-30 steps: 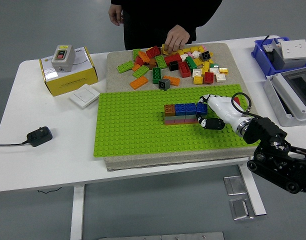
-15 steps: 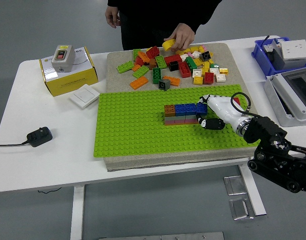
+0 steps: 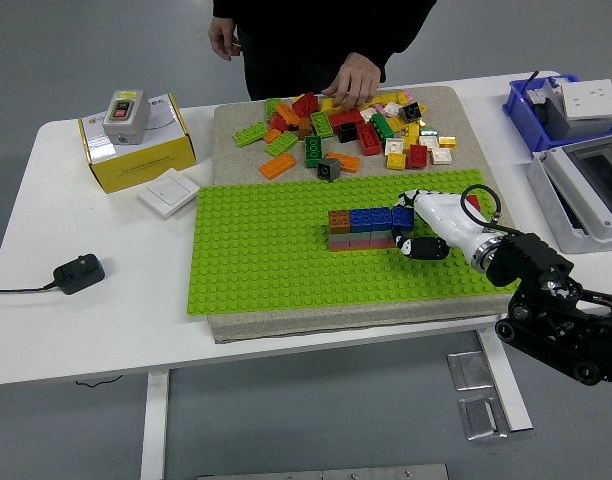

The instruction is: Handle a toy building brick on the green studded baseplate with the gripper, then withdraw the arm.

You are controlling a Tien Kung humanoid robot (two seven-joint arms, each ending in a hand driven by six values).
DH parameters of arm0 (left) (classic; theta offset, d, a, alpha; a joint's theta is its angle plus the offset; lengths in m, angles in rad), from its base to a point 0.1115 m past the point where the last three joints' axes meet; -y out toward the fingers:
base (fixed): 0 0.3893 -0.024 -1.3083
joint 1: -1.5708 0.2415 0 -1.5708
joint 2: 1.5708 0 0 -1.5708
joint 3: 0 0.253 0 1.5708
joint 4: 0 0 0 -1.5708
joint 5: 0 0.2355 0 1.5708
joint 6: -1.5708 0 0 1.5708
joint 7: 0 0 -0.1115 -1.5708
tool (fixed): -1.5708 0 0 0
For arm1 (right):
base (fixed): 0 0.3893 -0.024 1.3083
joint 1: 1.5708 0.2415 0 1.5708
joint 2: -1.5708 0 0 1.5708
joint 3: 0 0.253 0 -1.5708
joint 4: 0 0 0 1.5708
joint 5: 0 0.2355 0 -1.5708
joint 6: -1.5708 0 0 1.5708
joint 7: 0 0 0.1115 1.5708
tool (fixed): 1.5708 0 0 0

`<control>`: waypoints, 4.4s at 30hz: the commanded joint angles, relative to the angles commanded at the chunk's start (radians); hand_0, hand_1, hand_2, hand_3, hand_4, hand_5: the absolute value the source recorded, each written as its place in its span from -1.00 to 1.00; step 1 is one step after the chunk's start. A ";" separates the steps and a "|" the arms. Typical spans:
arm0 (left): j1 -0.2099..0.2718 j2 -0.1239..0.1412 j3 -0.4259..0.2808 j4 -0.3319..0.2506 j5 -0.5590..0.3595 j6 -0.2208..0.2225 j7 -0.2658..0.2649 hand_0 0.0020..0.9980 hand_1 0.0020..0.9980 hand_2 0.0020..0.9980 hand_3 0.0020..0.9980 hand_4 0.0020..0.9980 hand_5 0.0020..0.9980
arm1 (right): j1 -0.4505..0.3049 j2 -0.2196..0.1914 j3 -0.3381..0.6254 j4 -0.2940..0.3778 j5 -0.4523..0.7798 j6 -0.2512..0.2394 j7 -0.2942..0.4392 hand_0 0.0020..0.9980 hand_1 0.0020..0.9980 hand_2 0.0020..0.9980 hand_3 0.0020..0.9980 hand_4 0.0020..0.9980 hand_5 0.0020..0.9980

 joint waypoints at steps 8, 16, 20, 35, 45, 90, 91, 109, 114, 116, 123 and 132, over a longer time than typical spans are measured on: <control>0.000 0.000 0.001 0.000 -0.001 -0.001 -0.002 0.32 0.32 0.18 0.20 -0.66 0.37 | 0.000 0.000 -0.003 0.000 0.002 0.000 0.001 0.59 0.76 0.81 0.35 -0.12 -0.31; 0.000 0.000 0.000 0.000 0.001 -0.001 -0.003 0.32 0.32 0.18 0.20 -0.68 0.37 | 0.001 0.000 -0.004 0.001 0.004 0.000 0.001 0.59 0.76 0.81 0.37 -0.10 -0.31; 0.000 0.001 0.001 0.000 0.000 -0.001 -0.003 0.32 0.32 0.18 0.20 -0.68 0.37 | 0.002 0.000 -0.004 0.000 0.004 0.001 0.001 0.59 0.76 0.81 0.37 -0.10 -0.31; 0.000 0.001 0.004 0.000 -0.004 0.000 -0.003 0.32 0.32 0.16 0.20 -0.72 0.37 | 0.005 0.001 -0.004 0.001 0.007 0.002 0.001 0.59 0.76 0.81 0.39 -0.07 -0.30; 0.000 0.000 0.004 0.000 -0.004 0.000 -0.003 0.32 0.32 0.16 0.20 -0.72 0.37 | 0.005 -0.001 -0.001 0.000 0.009 0.002 0.002 0.59 0.76 0.81 0.40 -0.07 -0.30; 0.000 -0.001 0.003 0.000 -0.001 -0.001 -0.004 0.32 0.32 0.15 0.19 -0.74 0.36 | 0.007 -0.007 0.005 0.009 0.034 -0.002 0.012 0.59 0.75 0.81 0.47 -0.06 -0.29; 0.000 -0.001 0.002 0.000 -0.001 -0.001 -0.004 0.32 0.32 0.15 0.19 -0.74 0.36 | 0.007 -0.007 0.005 0.009 0.034 -0.002 0.012 0.59 0.75 0.81 0.47 -0.06 -0.29; -0.002 -0.002 0.000 0.000 0.001 -0.001 -0.004 0.32 0.32 0.15 0.19 -0.74 0.36 | 0.009 -0.005 0.006 0.007 0.039 -0.001 0.012 0.59 0.75 0.81 0.51 -0.05 -0.29; -0.002 -0.001 0.000 0.000 0.002 -0.001 -0.004 0.32 0.32 0.15 0.19 -0.74 0.36 | 0.009 -0.006 0.007 0.008 0.040 -0.001 0.012 0.59 0.75 0.81 0.51 -0.05 -0.29; -0.002 -0.001 0.000 0.000 0.002 -0.002 -0.005 0.32 0.32 0.15 0.19 -0.74 0.36 | 0.008 -0.006 0.007 0.008 0.040 0.000 0.013 0.59 0.75 0.81 0.51 -0.05 -0.29; -0.002 -0.002 0.000 0.000 0.002 -0.002 -0.004 0.32 0.32 0.15 0.19 -0.74 0.36 | 0.009 -0.006 0.008 0.007 0.042 0.000 0.013 0.59 0.76 0.81 0.52 -0.04 -0.29; -0.001 -0.001 -0.001 0.000 0.003 -0.002 -0.004 0.32 0.32 0.15 0.19 -0.74 0.36 | 0.008 -0.007 0.008 0.007 0.045 0.002 0.014 0.59 0.76 0.81 0.57 -0.03 -0.30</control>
